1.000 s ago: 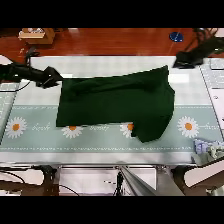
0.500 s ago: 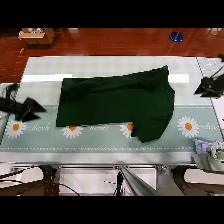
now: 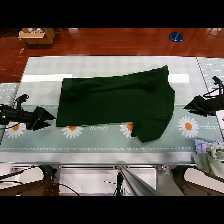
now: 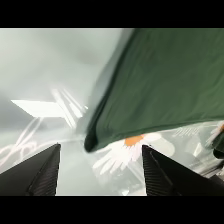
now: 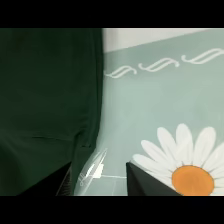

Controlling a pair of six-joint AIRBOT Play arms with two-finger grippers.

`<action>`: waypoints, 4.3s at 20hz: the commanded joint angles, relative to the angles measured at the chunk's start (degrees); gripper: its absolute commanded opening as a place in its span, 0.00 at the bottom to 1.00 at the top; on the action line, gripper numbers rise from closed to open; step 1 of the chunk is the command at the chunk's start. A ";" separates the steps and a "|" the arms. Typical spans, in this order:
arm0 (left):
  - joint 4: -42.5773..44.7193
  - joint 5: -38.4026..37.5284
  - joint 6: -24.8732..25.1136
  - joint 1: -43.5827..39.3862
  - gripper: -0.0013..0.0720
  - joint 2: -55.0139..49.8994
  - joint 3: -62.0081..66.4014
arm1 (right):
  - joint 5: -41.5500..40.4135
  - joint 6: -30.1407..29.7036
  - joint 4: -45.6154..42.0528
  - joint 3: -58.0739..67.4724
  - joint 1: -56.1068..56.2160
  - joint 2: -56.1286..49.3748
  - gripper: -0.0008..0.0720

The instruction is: Fold the shirts.

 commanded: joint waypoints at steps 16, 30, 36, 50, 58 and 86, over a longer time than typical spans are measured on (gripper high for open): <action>-5.49 0.48 2.27 -9.20 0.05 -9.55 -0.26 | 2.32 0.37 2.62 -2.58 -2.97 0.44 0.68; -9.97 0.37 5.70 -9.20 0.05 -9.14 -0.02 | -10.58 -1.38 13.29 -16.48 -4.57 0.33 0.68; -9.94 0.37 5.77 -9.20 0.05 -9.14 -0.02 | -18.91 3.98 13.42 -16.85 7.48 -3.65 0.67; -31.01 -1.73 9.53 -9.20 0.05 16.39 30.62 | -12.28 -2.82 17.00 20.55 10.91 22.45 0.05; -15.98 15.56 4.13 -9.20 0.05 42.14 56.19 | -15.67 11.93 4.63 46.58 10.91 35.36 0.05; 15.17 -22.29 -13.84 -15.50 0.05 40.52 33.81 | 26.75 15.45 -15.56 41.66 14.91 20.79 0.05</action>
